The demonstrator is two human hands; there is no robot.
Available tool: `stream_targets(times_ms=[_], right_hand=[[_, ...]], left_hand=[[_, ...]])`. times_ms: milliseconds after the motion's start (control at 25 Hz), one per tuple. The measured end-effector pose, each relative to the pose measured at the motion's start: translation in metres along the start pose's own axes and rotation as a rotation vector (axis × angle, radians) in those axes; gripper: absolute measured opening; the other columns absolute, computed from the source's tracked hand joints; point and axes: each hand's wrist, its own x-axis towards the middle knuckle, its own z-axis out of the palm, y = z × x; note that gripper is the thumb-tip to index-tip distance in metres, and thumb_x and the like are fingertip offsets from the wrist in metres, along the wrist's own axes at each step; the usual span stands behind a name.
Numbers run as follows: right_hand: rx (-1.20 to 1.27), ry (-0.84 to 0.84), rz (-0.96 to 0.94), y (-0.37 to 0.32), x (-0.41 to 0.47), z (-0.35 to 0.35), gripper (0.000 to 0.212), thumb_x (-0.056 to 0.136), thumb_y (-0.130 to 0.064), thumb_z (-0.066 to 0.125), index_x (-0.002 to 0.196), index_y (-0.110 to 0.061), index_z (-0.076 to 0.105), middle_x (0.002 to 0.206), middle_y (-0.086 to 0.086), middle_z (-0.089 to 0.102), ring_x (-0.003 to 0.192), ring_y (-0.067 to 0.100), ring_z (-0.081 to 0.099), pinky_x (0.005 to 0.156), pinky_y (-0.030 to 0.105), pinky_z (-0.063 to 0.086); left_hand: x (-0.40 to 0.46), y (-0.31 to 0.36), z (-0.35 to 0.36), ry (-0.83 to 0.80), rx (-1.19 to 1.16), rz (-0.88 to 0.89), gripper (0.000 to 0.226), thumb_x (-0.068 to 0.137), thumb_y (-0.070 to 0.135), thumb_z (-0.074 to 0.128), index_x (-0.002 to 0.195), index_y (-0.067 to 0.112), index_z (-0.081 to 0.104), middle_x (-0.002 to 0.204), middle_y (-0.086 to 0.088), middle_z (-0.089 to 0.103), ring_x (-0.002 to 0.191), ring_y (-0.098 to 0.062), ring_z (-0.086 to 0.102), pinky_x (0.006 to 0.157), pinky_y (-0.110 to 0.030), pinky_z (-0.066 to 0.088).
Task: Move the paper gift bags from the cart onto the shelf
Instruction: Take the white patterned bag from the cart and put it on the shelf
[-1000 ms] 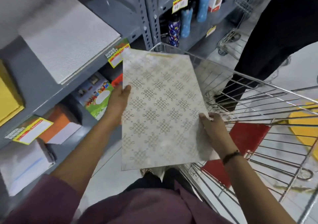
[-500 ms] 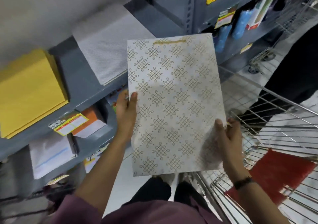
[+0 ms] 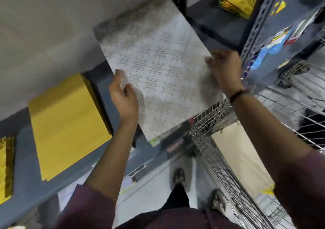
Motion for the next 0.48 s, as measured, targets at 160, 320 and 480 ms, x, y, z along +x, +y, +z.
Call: stream_targets(times_ms=[160,320,480], right_hand=[[-0.180,-0.137,-0.054,-0.006,0.059,0.054,0.036,0.081,-0.011,0.059,0.053,-0.018,0.038,0.064,0.012,0.044,0.073,0.022,0.041,0.054,0.024,0.031],[-0.214,-0.245,-0.043,0.009,0.075,0.073,0.022,0.086,-0.013,0.057,0.107,-0.008,0.062,0.116,0.015,0.062,0.107,0.028,0.058,0.088,0.037,0.050],[-0.224,-0.126,-0.155,0.024,0.061,0.051,0.021,0.083,-0.014,0.053,0.100,-0.007,0.064,0.106,0.017,0.066,0.099,0.032,0.060,0.086,0.036,0.050]], left_hand=[[0.058,-0.028,0.032,-0.022,0.036,-0.095,0.049,0.092,-0.009,0.040,0.140,0.005,0.039,0.145,-0.017,0.041,0.134,-0.026,0.041,0.100,-0.009,0.028],[0.074,-0.041,0.048,-0.068,0.153,-0.172,0.052,0.092,-0.006,0.040,0.141,0.010,0.037,0.148,-0.017,0.037,0.136,-0.026,0.039,0.100,-0.012,0.031],[0.056,-0.025,0.045,0.029,0.257,-0.128,0.051,0.092,-0.004,0.040,0.140,0.012,0.039,0.153,-0.018,0.025,0.141,-0.028,0.029,0.109,-0.018,0.031]])
